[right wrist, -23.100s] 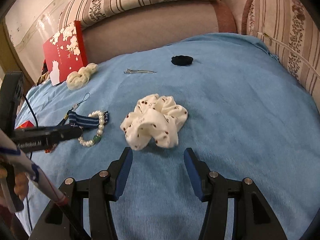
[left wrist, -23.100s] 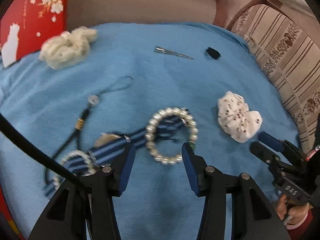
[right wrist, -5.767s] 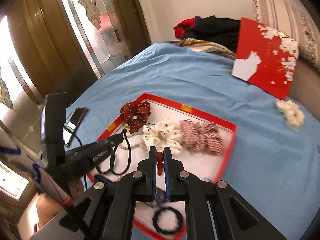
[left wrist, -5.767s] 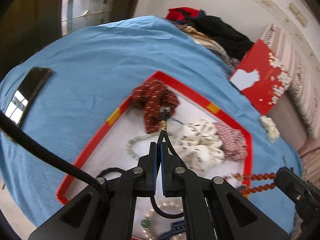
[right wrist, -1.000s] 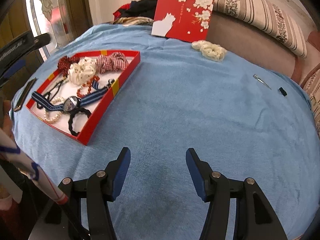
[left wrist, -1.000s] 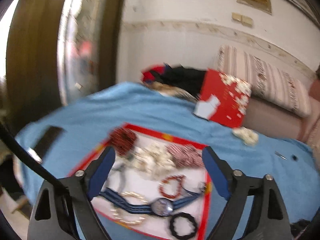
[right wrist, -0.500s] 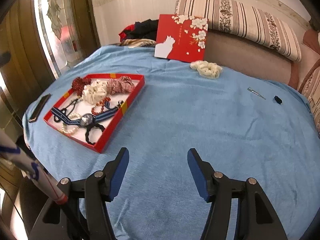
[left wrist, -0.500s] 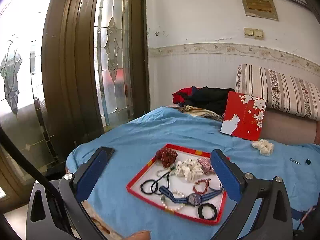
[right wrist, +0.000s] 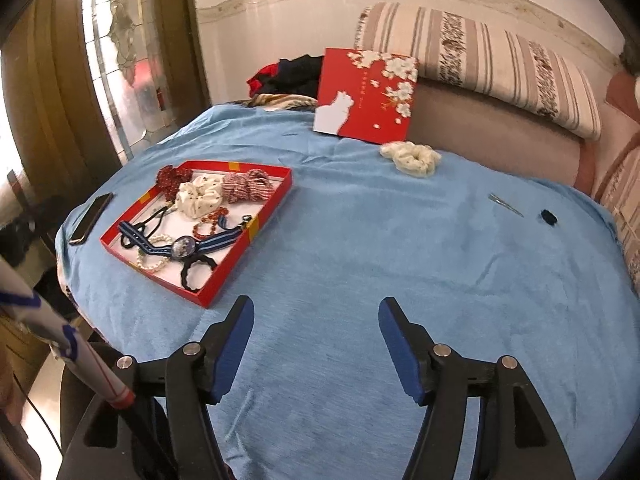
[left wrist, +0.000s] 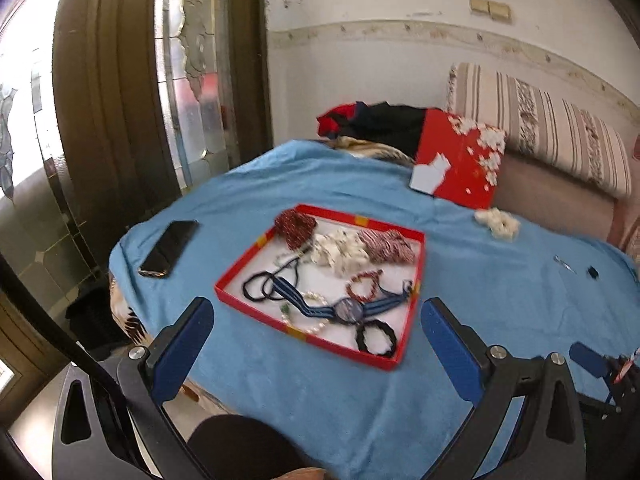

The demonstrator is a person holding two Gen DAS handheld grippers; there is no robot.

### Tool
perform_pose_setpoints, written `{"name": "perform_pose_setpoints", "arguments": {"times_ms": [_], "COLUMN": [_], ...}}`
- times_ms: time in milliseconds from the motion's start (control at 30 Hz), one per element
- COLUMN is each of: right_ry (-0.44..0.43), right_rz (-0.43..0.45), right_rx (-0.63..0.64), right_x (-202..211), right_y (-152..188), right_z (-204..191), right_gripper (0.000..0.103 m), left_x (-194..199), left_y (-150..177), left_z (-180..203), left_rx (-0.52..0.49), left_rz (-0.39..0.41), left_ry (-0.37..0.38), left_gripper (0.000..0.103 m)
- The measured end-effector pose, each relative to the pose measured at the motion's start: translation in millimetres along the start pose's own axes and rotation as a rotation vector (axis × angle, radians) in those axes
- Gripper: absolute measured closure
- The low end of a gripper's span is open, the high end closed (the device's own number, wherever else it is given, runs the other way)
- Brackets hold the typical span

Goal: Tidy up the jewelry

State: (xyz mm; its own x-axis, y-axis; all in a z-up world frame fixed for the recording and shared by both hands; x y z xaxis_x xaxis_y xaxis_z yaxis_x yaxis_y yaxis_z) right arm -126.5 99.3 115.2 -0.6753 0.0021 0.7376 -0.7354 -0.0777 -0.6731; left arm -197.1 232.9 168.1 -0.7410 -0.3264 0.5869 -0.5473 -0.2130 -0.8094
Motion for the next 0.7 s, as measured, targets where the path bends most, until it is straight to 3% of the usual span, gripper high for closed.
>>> {"name": "perform_pose_setpoints", "arguments": {"times_ms": [233, 700], "right_ry": [0.005, 0.01], "right_rz": [-0.02, -0.067], "right_rx": [-0.019, -0.013], "right_x": [-6, -25], "right_y": [-1, -12], "right_z": [3, -12], "right_gripper": [0.033, 0.033], "left_x": [-9, -35], "left_y": [11, 17], "left_z": [18, 11], "left_rx": [-0.056, -0.04], "left_rz": [-0.048, -0.122], "left_ry": [0.023, 0.037], "left_gripper": [0.0, 0.0]}}
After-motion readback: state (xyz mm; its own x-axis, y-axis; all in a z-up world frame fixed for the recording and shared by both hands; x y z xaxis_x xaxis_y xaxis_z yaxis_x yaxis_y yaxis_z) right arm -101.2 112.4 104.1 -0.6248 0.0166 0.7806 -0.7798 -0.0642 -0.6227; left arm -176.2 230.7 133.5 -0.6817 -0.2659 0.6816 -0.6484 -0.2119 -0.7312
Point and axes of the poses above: each gripper's, at about its wrist camera, not at the fingertips, and x roughly against the way its jaws point, z to its right, y to its underside, the point moved 3 cm from there along -x, roughly the way its jaws point, and after that the axes turned 1 degree about -x, right-handed, at the moved point
